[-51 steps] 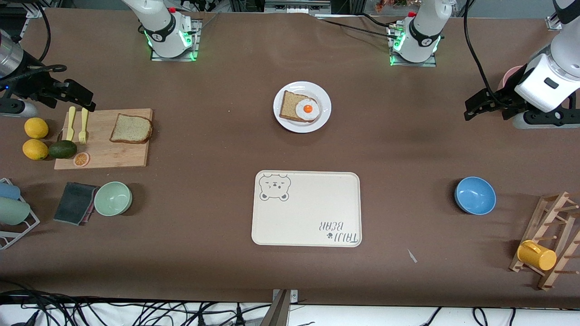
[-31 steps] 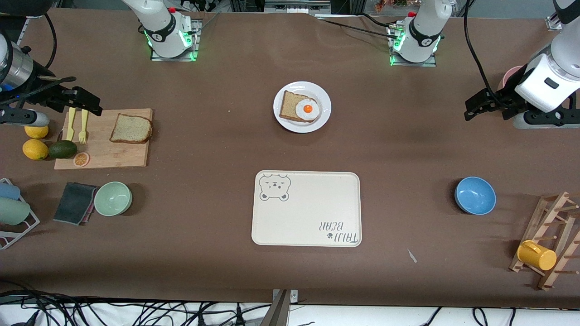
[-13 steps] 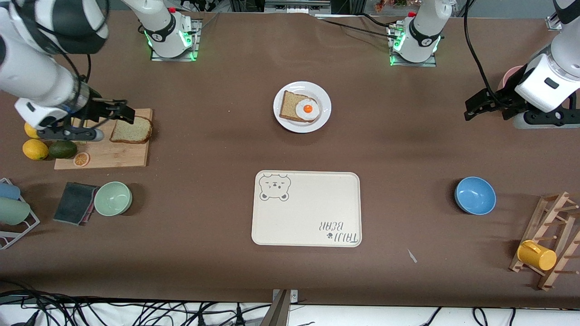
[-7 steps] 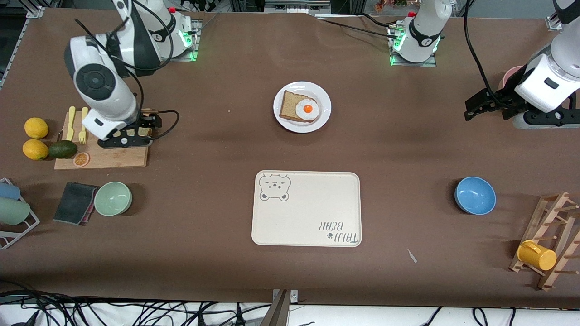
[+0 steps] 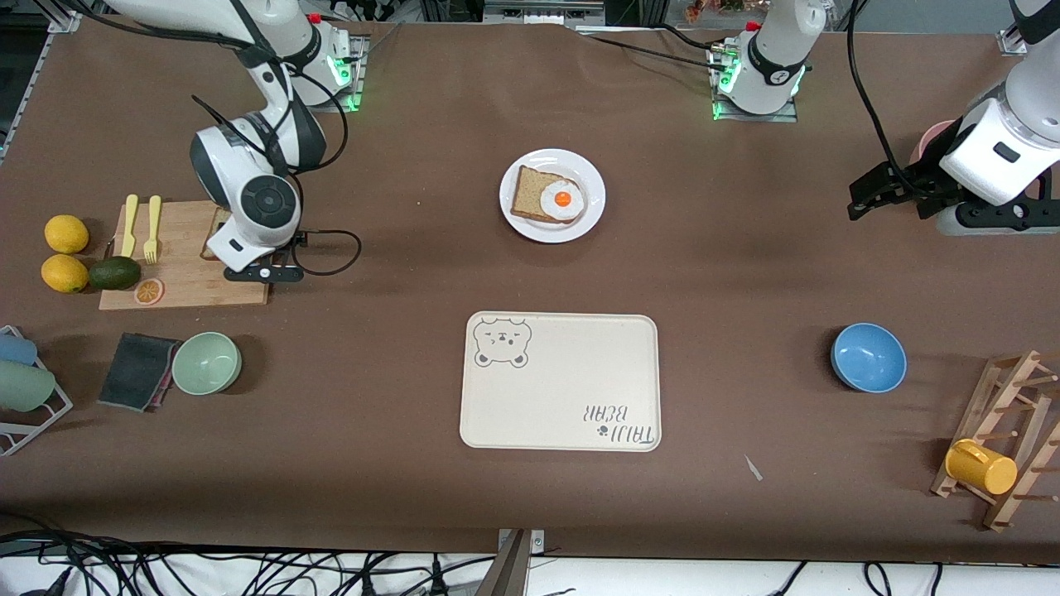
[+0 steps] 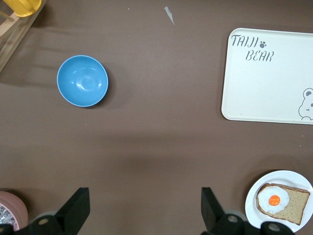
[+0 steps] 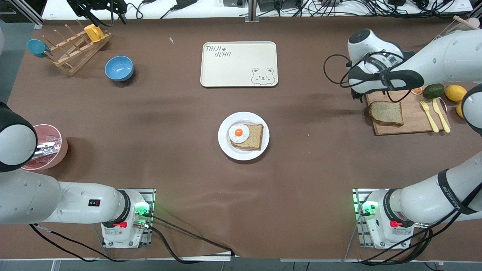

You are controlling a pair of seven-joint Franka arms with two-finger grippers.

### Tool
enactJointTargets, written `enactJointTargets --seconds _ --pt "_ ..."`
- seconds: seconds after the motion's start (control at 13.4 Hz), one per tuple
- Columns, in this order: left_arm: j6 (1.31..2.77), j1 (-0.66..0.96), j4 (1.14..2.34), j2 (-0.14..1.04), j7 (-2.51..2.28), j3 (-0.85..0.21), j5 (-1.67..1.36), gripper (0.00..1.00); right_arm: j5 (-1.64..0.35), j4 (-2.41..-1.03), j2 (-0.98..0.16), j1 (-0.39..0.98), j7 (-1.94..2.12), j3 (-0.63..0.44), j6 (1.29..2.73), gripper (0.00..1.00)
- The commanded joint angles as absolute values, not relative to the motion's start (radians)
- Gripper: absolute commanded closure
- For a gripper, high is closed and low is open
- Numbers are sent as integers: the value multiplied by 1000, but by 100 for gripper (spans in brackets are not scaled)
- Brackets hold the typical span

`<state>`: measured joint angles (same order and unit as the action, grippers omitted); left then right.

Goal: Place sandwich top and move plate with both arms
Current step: 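Move the right gripper down to the bread slice on the cutting board, then close the right gripper on the edge of the bread slice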

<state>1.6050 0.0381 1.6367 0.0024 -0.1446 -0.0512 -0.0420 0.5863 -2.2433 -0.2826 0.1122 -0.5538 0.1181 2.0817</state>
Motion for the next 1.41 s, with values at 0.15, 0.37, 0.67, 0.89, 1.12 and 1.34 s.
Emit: enactJointTargets --seconds 0.15,0.37,0.67,0.89,1.12,1.34 --pt "1582 44 1603 17 -155 -54 -6 0 629 -2246 -351 110 -621 101 2092 16" --pt "1582 44 1603 17 -153 -54 -6 0 627 -2246 -357 112 -621 98 2082 20" --pt "1582 48 1603 17 -153 -54 -6 0 627 -2246 -374 112 -621 92 2080 24" --pt "1582 48 1603 17 -153 -54 -6 0 627 -2246 -402 112 -621 94 2091 25" --pt "1582 48 1603 15 -153 -54 -6 0 649 -2246 -400 109 -614 84 2094 40" --pt "1582 48 1603 17 -153 -54 -6 0 670 -2252 -397 110 -614 80 2102 45"
